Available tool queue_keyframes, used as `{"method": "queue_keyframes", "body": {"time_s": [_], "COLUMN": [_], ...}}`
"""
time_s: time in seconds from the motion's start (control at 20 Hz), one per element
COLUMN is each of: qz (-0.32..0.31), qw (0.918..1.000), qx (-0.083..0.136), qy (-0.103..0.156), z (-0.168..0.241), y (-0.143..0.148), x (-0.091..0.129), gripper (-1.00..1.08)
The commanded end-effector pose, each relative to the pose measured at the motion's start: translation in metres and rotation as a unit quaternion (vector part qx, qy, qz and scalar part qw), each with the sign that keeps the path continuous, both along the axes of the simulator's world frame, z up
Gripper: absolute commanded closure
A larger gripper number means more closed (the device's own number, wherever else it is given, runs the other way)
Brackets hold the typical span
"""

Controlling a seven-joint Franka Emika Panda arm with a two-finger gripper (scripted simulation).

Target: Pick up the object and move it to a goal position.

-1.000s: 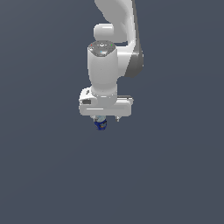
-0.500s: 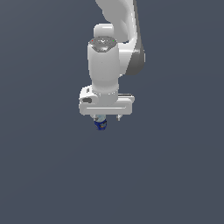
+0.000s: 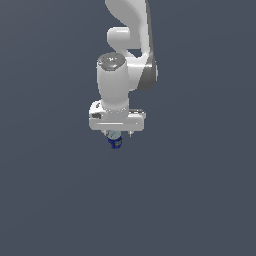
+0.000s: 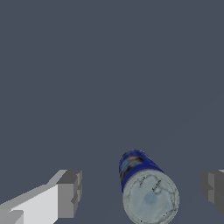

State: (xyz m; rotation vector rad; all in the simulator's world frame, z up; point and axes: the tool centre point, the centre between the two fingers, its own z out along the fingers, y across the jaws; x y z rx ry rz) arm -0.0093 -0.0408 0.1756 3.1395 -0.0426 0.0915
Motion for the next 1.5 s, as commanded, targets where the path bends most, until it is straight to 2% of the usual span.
{"method": "queue_keyframes", "body": {"time_s": [0.0,0.3,0.55,0.95,1.45], "qz": [-0.008,-0.024,-0.031,-0.031,-0.032], "qw": [0.9999,0.9995,0.9991,0.9991,0.9991], "qx": [0.000,0.001,0.001,0.002,0.001], "qy": [0.008,0.022,0.028,0.029,0.029], "z": [-0.014,-0.040,-0.050,-0.056,-0.097], "y": [-0.008,-0.021,-0.027,-0.027,-0.028], "x": [-0.014,-0.045,-0.058,-0.059,-0.061], "gripper": [-0.92,-0.92,-0.92,-0.92,-0.92]}}
